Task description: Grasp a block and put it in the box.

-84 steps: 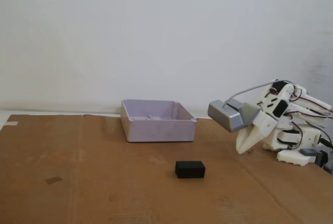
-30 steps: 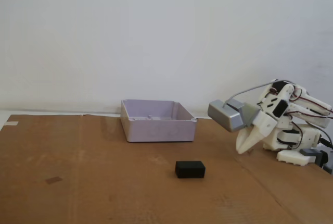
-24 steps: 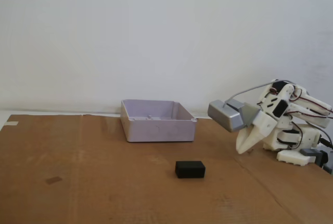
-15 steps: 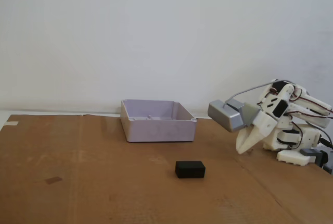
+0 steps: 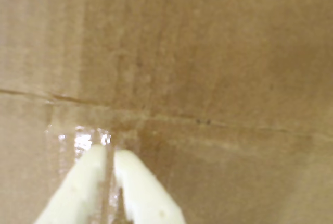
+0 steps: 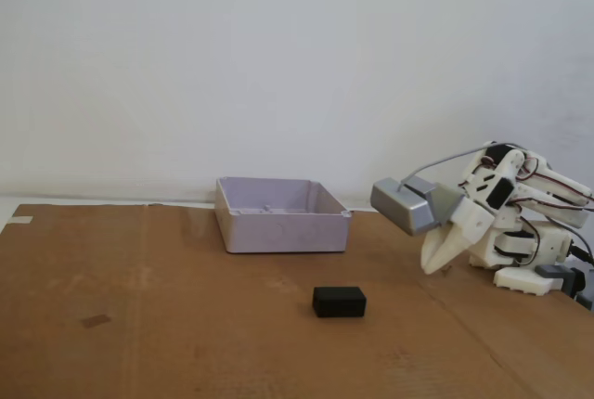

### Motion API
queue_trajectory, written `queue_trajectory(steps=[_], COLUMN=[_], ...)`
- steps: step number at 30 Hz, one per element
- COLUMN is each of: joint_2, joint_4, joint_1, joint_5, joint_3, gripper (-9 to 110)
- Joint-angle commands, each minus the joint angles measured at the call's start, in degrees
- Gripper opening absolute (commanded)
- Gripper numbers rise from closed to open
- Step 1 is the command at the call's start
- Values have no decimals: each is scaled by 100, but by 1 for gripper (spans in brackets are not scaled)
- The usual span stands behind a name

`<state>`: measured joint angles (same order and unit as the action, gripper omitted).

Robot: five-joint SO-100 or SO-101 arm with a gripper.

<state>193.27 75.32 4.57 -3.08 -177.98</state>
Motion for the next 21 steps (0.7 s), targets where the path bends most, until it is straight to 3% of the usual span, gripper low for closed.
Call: queue_trajectory(steps=[1,9,21], joint_2=[193,193,167], joint_4=[501,316,-2127], joint_1=[-70,-35,-18], joint_5=[-70,-70,-18], joint_3=[-237,-193,-167], gripper=[0,0,0])
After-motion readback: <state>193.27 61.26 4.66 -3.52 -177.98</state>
